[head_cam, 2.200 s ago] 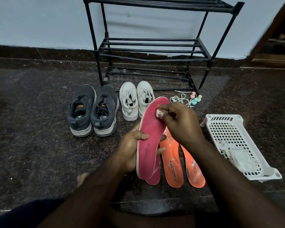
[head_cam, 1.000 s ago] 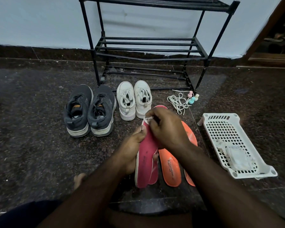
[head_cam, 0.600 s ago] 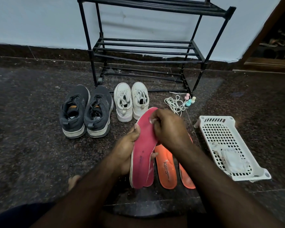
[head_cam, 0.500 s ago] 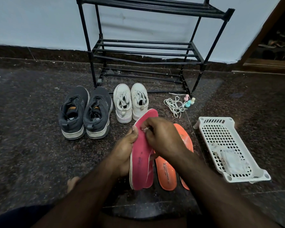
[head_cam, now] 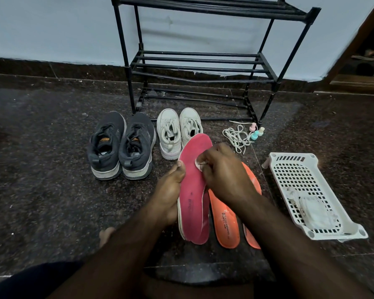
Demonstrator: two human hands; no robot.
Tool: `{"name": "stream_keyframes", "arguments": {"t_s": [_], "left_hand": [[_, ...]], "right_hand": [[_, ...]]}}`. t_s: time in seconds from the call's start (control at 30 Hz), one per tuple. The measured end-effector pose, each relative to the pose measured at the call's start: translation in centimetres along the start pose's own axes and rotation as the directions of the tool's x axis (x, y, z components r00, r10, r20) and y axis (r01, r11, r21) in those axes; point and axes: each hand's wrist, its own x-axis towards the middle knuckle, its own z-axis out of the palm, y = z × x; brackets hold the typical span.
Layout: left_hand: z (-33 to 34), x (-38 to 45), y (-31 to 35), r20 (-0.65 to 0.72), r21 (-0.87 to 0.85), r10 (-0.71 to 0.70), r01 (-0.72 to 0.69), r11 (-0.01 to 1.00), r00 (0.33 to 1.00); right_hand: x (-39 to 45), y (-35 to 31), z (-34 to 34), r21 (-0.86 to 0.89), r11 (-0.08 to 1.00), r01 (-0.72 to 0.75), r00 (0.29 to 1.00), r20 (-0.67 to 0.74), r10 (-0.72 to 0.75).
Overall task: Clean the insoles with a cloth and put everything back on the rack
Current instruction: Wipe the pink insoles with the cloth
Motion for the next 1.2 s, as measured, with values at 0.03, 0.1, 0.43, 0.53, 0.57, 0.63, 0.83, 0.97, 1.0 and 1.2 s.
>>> {"name": "stream_keyframes", "arguments": {"t_s": [0.03,0.1,0.43,0.53,0.57,0.63,0.83,0.97,1.0,1.2], "left_hand": [[0.2,-0.1,0.1,-0.003,0.005,0.001,-0.001,1.000,1.000],[0.1,-0.1,0.3,-0.019,-0.010,-0.006,0.006,1.000,1.000],[-1.2,0.7,0.4,-0.040,-0.014,0.018,-0.019,1.000,0.999],[-2.1,1.5,0.7,-0.082,-0.077,-0.016,0.010,0.997,0.997],[-2.0,1.5,0.8,-0.077,-0.099,-0.041,0.034,0.994,0.996],[-1.9,1.3,0.9,-0.062,-0.106,-0.058,0.051,0.993,0.996],[-2.2,1.9,1.3,-0.103,-0.149,-0.089,0.073,0.986,0.991],[-2.1,1.9,1.5,-0.106,-0.171,-0.042,0.023,0.985,0.993],[-1.9,1.7,1.5,-0.095,-0.160,-0.042,0.026,0.987,0.995],[-1.6,1.7,1.5,-0.138,-0.180,-0.048,0.022,0.983,0.989]], "right_hand": [[0.0,-0.1,0.0,-0.012,1.000,-0.005,1.000,0.020,0.005],[-0.6,-0.9,0.3,-0.008,0.999,0.042,0.991,0.125,-0.041],[-1.6,-1.8,0.1,0.033,0.999,0.020,0.991,0.129,-0.024],[-2.7,-3.0,0.3,0.117,0.992,0.047,0.968,0.240,-0.074],[-2.7,-3.0,0.4,0.131,0.990,0.042,0.971,0.229,-0.072],[-2.3,-2.7,0.5,0.092,0.995,0.047,0.987,0.150,-0.060],[-3.3,-4.2,0.7,0.101,0.994,0.028,0.943,0.327,-0.060],[-3.3,-3.7,-0.1,0.257,0.962,-0.090,0.948,0.319,0.004],[-3.1,-3.6,0.0,0.257,0.963,-0.078,0.971,0.240,0.015],[-3.6,-4.3,0.2,0.194,0.980,-0.051,0.933,0.359,-0.023]]}}
